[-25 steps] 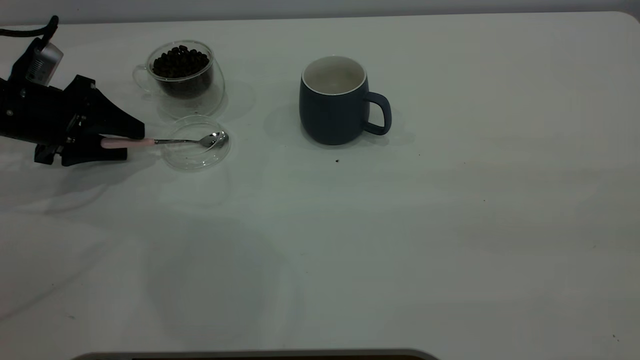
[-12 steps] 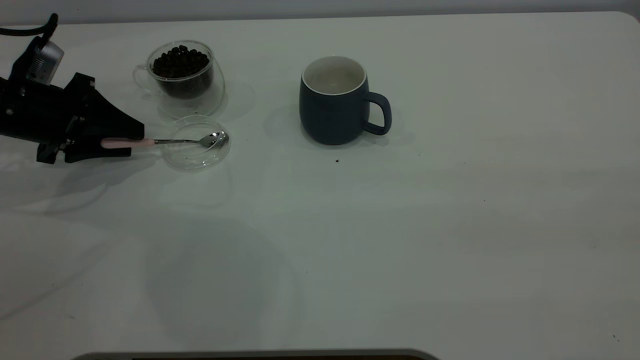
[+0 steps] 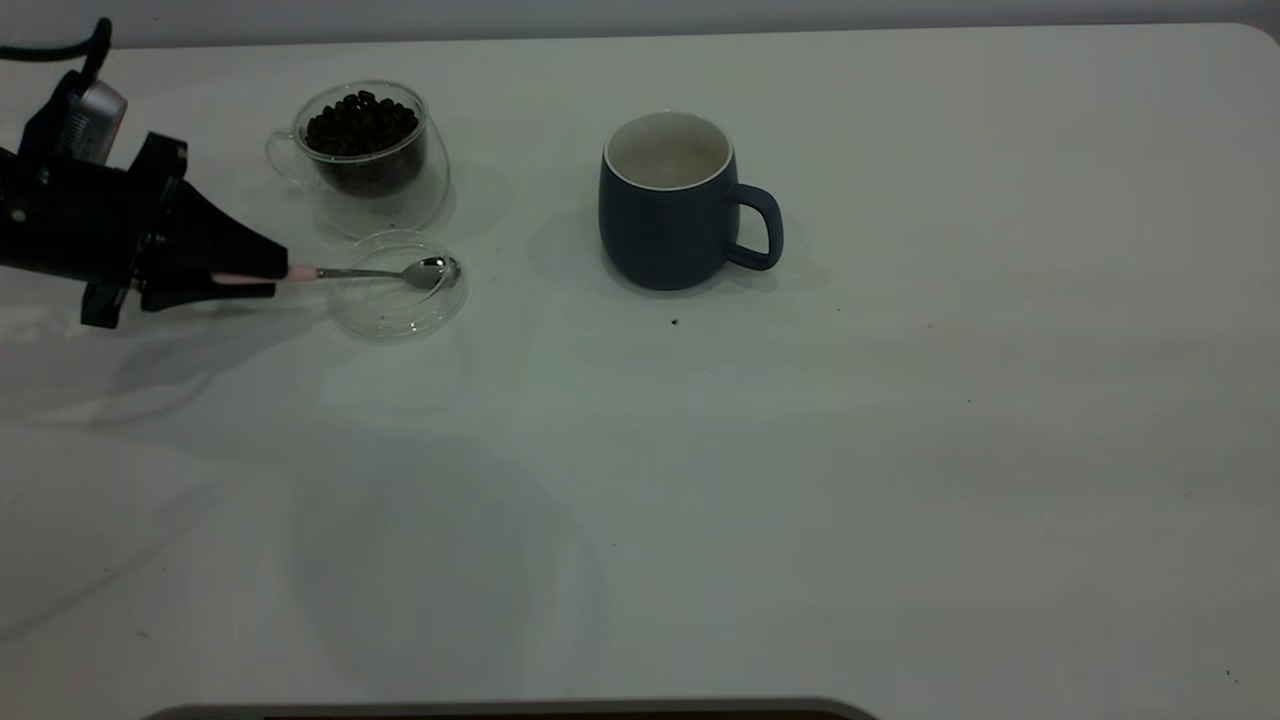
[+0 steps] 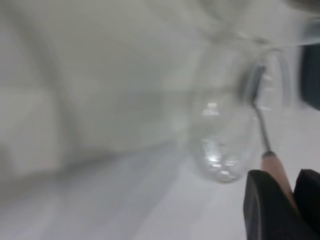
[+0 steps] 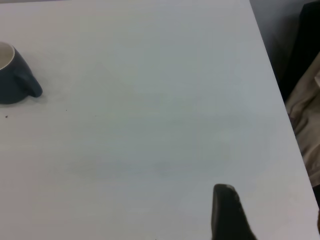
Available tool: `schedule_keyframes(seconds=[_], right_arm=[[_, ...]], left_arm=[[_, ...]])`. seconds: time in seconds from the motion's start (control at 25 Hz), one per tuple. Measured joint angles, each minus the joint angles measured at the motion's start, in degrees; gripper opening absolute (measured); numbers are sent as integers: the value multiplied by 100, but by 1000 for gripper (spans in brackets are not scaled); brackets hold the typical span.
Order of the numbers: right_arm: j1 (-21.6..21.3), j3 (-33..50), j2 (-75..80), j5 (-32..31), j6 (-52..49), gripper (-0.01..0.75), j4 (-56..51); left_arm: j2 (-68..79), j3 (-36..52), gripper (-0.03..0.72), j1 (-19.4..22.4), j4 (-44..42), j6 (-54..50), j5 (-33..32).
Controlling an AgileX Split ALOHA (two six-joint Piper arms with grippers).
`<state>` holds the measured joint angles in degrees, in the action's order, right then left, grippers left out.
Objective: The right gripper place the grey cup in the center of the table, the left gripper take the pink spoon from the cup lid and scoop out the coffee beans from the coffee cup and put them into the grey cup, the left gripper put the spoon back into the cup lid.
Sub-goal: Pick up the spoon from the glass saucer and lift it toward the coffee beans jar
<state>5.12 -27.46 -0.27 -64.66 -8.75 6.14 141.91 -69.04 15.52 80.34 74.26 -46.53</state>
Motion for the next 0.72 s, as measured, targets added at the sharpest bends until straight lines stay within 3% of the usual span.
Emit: schedule_keyframes(seconds=[0.4, 0.72], right_arm=[[0, 0, 0, 0, 0, 457, 0], [0, 0, 0, 0, 0, 457, 0]], left_arm=[[-264, 0, 128, 0, -96, -259, -418], [-1000, 0, 128, 91, -952, -1058, -497]])
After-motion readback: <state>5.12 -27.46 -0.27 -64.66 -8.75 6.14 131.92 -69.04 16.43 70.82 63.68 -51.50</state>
